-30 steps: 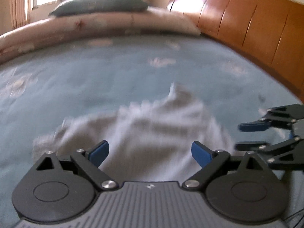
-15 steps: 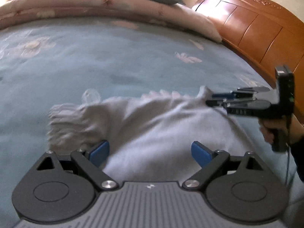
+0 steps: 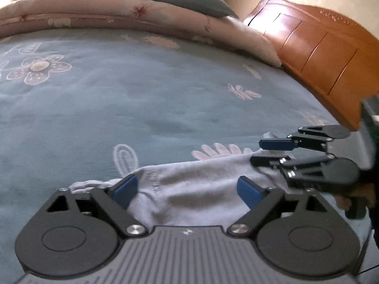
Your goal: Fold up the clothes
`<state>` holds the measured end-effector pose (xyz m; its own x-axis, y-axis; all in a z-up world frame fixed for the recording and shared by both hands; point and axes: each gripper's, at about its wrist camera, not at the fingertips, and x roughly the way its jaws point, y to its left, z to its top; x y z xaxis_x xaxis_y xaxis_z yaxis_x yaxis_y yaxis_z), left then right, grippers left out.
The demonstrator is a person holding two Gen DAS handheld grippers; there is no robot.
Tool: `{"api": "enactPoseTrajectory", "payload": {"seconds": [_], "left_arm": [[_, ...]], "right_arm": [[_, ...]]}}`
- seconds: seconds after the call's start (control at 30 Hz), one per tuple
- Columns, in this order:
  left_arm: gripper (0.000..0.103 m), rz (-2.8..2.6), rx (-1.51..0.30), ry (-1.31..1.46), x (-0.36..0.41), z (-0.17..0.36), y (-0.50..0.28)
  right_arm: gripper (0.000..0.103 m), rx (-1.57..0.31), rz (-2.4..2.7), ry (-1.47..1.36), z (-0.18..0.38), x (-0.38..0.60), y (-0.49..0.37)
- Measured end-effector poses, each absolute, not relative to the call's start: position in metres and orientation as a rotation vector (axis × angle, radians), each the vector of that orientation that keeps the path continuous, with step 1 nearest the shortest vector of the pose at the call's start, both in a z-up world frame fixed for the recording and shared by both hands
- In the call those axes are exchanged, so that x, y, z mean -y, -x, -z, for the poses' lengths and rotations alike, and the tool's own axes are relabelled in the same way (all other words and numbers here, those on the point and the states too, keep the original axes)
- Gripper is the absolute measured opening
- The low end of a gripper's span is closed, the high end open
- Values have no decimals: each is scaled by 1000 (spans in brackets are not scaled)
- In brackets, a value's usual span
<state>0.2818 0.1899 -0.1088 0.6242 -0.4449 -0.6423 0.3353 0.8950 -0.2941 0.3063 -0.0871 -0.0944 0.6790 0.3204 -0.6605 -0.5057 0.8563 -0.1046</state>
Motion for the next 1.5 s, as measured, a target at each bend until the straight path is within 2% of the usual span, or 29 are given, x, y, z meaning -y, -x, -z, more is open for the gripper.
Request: {"api": "enactPoseTrajectory", "payload": {"seconds": [0.13,0.4,0.6,0.7,0.77,0.87,1.1,1.33,1.43,1.5], "left_arm": [[84,435,-773,150,-193,94,-274],[86,486,-768,5,-171,59,-229],[86,429,-891,-96,-171,73,-188],[86,427,-943,-100,-176,86,-170],[86,430,-972,-80,-180,91,-161],[86,440,-1008,-47,-180,87,-153],[87,416,-858,-45,-178,55,-153],[87,433,-925,-15,-157,90,-155],[90,433,-940,-49,-154,100,-139],[90,430,-945,-61,-156,98,-132]], "right_arm": [[38,-728,-373,163,96,122,-320],[41,-688,-583,118,60,116,-259],[42,-734,-709,133,67,88,-208],[45,-749,-728,159,74,75,-181],[51,-758,-725,168,81,72,-164],[53,-773,-701,129,80,78,-146],[54,-767,-640,44,66,101,-130],[55,-788,-566,14,71,112,-122],[61,-824,-533,-18,80,122,-114],[62,-853,-517,-48,89,131,-109]]}}
